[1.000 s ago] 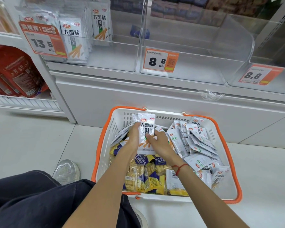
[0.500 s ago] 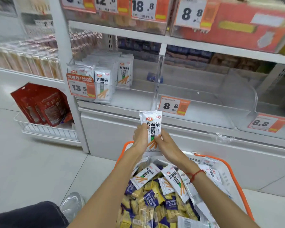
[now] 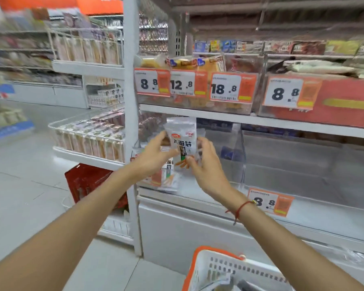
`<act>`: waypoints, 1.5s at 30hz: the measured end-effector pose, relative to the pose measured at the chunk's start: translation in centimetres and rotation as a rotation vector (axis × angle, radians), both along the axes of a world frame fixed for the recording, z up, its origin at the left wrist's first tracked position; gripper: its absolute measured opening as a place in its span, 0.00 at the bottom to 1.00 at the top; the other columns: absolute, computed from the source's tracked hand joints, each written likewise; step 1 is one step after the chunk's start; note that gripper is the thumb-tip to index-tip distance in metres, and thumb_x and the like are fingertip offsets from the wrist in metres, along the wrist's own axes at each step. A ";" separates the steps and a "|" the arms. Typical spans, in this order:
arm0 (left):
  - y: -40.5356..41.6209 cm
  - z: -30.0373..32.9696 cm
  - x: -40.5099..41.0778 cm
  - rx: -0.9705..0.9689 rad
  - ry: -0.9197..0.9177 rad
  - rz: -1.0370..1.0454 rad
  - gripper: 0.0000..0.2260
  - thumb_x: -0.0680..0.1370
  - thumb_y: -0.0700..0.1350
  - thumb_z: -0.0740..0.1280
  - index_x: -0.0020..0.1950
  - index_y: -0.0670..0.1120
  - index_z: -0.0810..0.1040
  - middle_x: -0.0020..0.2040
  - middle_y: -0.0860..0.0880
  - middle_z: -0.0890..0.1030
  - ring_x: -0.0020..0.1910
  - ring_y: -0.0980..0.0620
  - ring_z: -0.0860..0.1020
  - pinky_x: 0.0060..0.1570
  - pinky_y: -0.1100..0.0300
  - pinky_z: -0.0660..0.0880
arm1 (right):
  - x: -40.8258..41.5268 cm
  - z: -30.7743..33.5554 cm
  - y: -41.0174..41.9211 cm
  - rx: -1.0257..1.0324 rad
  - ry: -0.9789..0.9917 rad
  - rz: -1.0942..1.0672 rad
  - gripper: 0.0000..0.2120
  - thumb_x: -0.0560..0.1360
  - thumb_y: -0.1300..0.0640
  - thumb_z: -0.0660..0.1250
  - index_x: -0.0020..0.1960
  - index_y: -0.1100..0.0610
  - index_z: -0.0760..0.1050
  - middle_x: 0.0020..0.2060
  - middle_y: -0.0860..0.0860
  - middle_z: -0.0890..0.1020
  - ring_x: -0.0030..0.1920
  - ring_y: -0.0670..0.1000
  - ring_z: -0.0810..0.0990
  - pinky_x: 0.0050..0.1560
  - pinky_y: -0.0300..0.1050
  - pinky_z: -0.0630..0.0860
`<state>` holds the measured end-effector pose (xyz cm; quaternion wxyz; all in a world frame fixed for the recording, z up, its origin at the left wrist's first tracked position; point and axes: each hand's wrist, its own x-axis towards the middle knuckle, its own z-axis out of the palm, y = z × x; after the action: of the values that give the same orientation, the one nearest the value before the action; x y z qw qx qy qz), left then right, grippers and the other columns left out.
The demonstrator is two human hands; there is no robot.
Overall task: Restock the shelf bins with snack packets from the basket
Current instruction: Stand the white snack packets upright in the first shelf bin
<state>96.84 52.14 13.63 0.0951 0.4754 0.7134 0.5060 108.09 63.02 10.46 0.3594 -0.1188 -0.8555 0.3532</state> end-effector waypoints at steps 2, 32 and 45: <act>0.6 -0.1 -2.4 0.031 0.120 0.074 0.13 0.77 0.42 0.68 0.57 0.55 0.70 0.54 0.56 0.77 0.56 0.57 0.75 0.56 0.70 0.70 | -2.2 0.1 0.4 -0.025 0.057 -0.006 0.22 0.79 0.60 0.61 0.71 0.54 0.61 0.64 0.50 0.68 0.63 0.51 0.70 0.63 0.54 0.70; 4.1 -1.6 -8.4 -0.671 0.920 0.321 0.21 0.76 0.55 0.67 0.68 0.53 0.71 0.57 0.48 0.80 0.63 0.47 0.71 0.64 0.53 0.63 | -10.4 -0.5 6.1 -0.385 -0.613 0.132 0.21 0.73 0.59 0.72 0.64 0.62 0.73 0.51 0.53 0.80 0.44 0.48 0.81 0.45 0.40 0.81; 6.1 -1.9 -8.6 -0.755 0.948 0.284 0.12 0.79 0.53 0.64 0.61 0.54 0.79 0.58 0.49 0.81 0.61 0.47 0.72 0.60 0.54 0.61 | -11.9 -3.4 6.6 -0.133 -0.486 -0.094 0.14 0.69 0.56 0.76 0.36 0.69 0.79 0.39 0.66 0.82 0.36 0.53 0.75 0.51 0.60 0.78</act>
<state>88.27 58.20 11.75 -0.1385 0.4821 0.8642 -0.0396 96.18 69.57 7.09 0.1507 -0.2633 -0.8852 0.3527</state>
